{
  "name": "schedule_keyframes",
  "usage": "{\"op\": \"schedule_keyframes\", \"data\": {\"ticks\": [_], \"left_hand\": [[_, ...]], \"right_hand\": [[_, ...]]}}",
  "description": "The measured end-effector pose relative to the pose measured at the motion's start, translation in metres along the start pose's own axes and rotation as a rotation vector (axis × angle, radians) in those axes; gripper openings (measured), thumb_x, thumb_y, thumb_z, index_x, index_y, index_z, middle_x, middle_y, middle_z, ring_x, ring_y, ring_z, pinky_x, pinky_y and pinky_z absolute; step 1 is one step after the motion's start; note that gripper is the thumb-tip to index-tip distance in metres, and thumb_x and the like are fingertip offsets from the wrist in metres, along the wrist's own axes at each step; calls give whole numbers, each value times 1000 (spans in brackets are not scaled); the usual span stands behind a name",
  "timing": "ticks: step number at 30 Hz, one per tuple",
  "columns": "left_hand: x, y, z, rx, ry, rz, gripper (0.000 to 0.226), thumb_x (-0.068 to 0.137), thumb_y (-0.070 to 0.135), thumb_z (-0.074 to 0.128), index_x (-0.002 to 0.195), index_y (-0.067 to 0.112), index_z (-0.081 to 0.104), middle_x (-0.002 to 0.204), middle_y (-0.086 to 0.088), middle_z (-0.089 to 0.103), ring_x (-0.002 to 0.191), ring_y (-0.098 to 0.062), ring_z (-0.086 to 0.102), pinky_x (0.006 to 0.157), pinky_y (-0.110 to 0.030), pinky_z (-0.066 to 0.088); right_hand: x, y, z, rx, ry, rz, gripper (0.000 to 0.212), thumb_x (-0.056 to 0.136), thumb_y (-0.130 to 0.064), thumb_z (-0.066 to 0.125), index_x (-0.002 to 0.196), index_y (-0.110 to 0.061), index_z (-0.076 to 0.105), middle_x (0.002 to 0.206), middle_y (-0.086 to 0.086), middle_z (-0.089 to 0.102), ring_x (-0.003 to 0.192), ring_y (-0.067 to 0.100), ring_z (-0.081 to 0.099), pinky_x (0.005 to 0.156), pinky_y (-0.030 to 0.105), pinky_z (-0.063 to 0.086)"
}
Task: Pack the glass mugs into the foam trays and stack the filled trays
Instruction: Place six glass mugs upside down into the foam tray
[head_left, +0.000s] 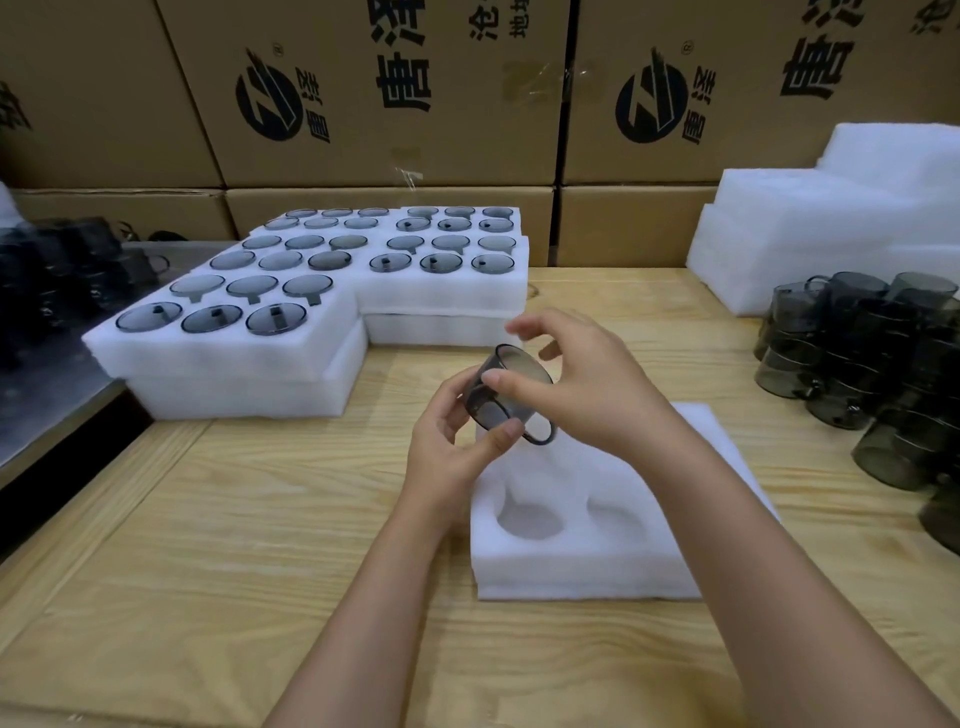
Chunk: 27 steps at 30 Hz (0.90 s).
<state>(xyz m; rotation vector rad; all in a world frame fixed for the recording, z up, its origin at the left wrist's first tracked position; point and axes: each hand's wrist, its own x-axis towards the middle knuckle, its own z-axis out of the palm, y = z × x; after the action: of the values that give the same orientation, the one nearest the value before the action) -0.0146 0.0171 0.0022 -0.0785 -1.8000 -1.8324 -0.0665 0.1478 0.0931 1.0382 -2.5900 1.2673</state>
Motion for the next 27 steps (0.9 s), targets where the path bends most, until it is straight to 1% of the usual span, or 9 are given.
{"op": "schedule_keyframes", "data": {"ticks": [2, 4, 6, 8, 11, 17, 21, 24, 27], "left_hand": [[-1, 0, 1, 19, -25, -14, 57, 65, 34, 75, 116, 18, 58, 111, 9, 67, 108, -12, 62, 89, -24, 48], [0, -2, 1, 39, -63, -28, 56, 67, 33, 75, 119, 23, 57, 115, 11, 67, 112, -9, 60, 91, -22, 47], [1, -5, 0, 68, -83, -38, 57, 68, 27, 78, 121, 28, 56, 122, 11, 64, 120, -8, 55, 100, -24, 44], [2, -7, -1, 93, -75, -50, 57, 68, 21, 77, 120, 33, 56, 127, 12, 62, 124, -5, 52, 104, -24, 40], [3, -8, -3, 117, -102, -61, 53, 69, 20, 75, 117, 36, 58, 122, 20, 63, 122, -1, 53, 101, -19, 41], [2, -10, -4, 102, -83, -63, 45, 73, 5, 71, 110, 29, 63, 115, 10, 68, 115, -7, 59, 102, -31, 45], [1, -8, 0, -64, -44, -121, 34, 78, 11, 55, 110, 11, 66, 108, 0, 72, 107, -12, 65, 85, -21, 50], [0, -6, 4, -108, -16, -114, 31, 90, 17, 47, 111, 3, 65, 105, -2, 73, 102, -12, 66, 79, -17, 50], [0, -5, 7, -86, 23, -105, 22, 93, 16, 51, 108, 8, 66, 104, 0, 72, 102, -12, 65, 82, -22, 50]], "right_hand": [[1, 6, -3, 77, -90, 40, 61, 77, -42, 71, 131, -31, 47, 121, -14, 48, 103, 0, 50, 77, 17, 40], [2, 12, -3, 83, -116, 34, 52, 76, -42, 72, 124, -34, 53, 111, -19, 55, 96, 0, 57, 75, 19, 46], [3, 17, -1, 25, -81, 12, 42, 76, -43, 72, 114, -31, 62, 97, -23, 59, 85, -3, 58, 71, 14, 45], [5, 22, 3, -63, -56, 9, 42, 75, -44, 73, 112, -26, 65, 97, -16, 61, 80, 0, 55, 70, 16, 43], [6, 31, 6, -167, -76, 32, 49, 76, -45, 72, 119, -24, 62, 112, -5, 61, 88, 8, 51, 77, 24, 43], [5, 35, 11, -234, -122, -3, 54, 76, -47, 72, 124, -24, 59, 117, -5, 57, 96, 7, 46, 76, 22, 37], [3, 33, 10, -217, -148, 5, 42, 76, -46, 72, 110, -22, 65, 102, -6, 57, 88, 14, 57, 70, 26, 45], [3, 34, 13, -235, -186, -18, 35, 77, -46, 70, 107, -26, 67, 99, -5, 56, 76, 14, 59, 60, 16, 44], [2, 34, 15, -206, -236, -10, 42, 78, -48, 68, 116, -29, 62, 111, -2, 55, 92, 13, 57, 68, 20, 49]]}}
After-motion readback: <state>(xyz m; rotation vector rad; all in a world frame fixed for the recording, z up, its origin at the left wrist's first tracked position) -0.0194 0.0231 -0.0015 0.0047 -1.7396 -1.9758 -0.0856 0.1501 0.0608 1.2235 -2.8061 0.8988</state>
